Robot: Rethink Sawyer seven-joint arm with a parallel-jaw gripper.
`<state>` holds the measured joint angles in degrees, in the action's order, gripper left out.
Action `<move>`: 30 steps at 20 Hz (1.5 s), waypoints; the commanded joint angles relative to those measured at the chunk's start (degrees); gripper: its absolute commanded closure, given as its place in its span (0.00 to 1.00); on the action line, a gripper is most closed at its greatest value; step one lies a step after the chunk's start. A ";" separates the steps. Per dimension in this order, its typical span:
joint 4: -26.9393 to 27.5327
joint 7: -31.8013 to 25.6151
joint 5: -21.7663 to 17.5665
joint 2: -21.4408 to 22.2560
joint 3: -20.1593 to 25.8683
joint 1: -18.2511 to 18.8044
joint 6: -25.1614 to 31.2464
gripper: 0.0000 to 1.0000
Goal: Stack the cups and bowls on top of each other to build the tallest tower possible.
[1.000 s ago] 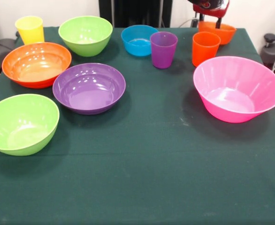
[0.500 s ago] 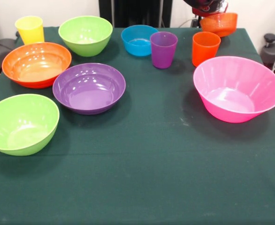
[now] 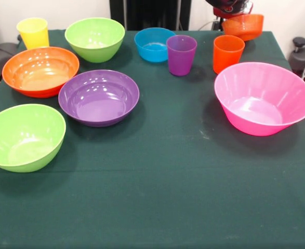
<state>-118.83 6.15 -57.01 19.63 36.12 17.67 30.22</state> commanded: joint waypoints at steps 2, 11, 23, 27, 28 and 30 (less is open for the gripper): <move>8.28 8.32 -4.98 -2.81 -2.36 -1.08 -4.72 0.00; 8.42 9.89 -5.18 -2.79 -3.31 -1.64 -5.45 0.00; 8.71 11.29 -5.40 -2.43 -4.84 -2.70 -6.71 0.00; 8.43 11.84 -5.26 -1.75 -5.40 -3.25 -7.35 0.00; 8.39 11.75 -5.11 -1.72 -5.48 -3.21 -7.52 0.00; 8.34 11.69 -4.85 -1.72 -5.71 -3.18 -7.93 0.00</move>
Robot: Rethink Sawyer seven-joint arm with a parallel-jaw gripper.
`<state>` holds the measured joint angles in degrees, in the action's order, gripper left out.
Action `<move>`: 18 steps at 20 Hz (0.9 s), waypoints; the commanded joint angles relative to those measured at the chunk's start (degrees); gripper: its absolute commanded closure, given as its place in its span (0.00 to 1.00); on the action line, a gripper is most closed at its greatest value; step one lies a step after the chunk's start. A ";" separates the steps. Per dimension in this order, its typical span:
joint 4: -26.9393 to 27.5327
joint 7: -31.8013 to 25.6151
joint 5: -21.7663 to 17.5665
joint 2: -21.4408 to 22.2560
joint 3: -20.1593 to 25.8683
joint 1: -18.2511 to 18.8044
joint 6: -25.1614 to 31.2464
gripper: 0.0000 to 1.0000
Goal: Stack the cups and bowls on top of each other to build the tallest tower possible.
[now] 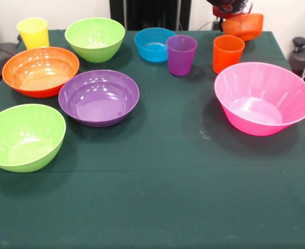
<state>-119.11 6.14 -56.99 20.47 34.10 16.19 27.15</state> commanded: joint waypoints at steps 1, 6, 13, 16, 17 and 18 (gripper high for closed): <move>8.55 11.79 -4.79 -2.50 -3.85 -1.73 -5.16 0.00; 8.80 10.84 -3.99 -2.96 -4.22 -1.42 -5.25 0.00; 8.77 9.23 -3.36 -3.34 -3.87 -0.82 -4.46 0.00; 8.77 9.34 -3.55 -3.27 -3.85 -1.06 -4.77 0.00; 8.70 9.11 -3.50 -3.31 -3.72 -0.96 -4.66 0.00; 8.78 8.83 -3.33 -3.39 -3.57 -0.74 -4.46 0.00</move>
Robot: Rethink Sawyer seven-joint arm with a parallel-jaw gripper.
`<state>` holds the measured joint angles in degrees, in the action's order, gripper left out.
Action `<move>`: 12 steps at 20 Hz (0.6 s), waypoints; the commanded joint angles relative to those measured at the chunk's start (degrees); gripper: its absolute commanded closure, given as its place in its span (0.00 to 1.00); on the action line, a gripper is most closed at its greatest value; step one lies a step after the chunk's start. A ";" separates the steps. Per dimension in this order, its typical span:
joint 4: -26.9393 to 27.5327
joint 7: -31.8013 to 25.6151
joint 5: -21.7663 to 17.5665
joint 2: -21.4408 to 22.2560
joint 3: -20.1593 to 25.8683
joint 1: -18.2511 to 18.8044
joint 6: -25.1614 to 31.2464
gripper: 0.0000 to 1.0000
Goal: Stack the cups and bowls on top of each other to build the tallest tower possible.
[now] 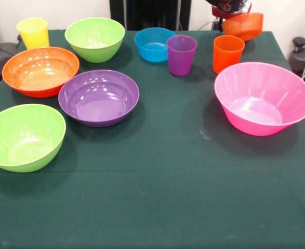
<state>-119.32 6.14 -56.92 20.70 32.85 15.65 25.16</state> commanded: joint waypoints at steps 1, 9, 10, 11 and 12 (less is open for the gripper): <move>8.93 8.72 -3.35 -3.62 -2.24 -0.09 -2.43 0.00; 10.01 8.31 -3.22 -4.08 -2.40 -0.05 -1.81 0.00; 10.02 8.25 -3.19 -4.03 -2.37 -0.05 -1.77 0.00; 10.10 8.36 -3.20 -3.99 -2.45 -0.17 -1.73 0.00; 10.19 8.56 -3.26 -3.90 -2.60 -0.40 -1.71 0.00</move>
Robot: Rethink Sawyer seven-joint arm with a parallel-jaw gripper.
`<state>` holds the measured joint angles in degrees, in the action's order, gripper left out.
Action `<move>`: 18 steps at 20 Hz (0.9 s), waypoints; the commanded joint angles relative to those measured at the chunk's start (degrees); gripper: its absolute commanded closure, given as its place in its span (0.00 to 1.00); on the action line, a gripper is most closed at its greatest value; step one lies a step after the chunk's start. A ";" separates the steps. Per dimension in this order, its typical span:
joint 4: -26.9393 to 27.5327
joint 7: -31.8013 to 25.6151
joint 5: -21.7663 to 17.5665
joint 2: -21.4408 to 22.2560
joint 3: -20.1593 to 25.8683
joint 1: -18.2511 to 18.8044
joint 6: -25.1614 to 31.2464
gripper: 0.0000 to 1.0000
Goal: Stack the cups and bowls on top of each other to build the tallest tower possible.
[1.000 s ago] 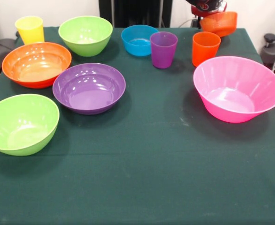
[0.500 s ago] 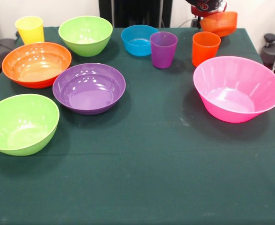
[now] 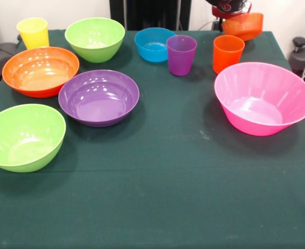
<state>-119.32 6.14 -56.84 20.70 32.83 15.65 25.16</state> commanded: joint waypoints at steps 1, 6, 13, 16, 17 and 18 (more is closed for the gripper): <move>10.25 8.65 -3.37 -3.84 -2.66 -0.55 -1.66 0.00; 10.71 8.51 -3.31 -4.01 -2.69 -0.59 -1.41 0.00; 10.88 7.57 -2.70 -4.29 -2.10 -0.18 -0.76 0.00; 11.14 7.19 -2.47 -4.49 -1.98 -0.32 -0.31 0.00; 11.13 7.12 -2.54 -4.48 -2.00 -0.41 -0.33 0.00; 11.13 7.09 -2.52 -4.40 -2.02 -0.49 -0.26 0.00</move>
<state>-119.29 6.14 -56.46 20.64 32.75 15.66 25.16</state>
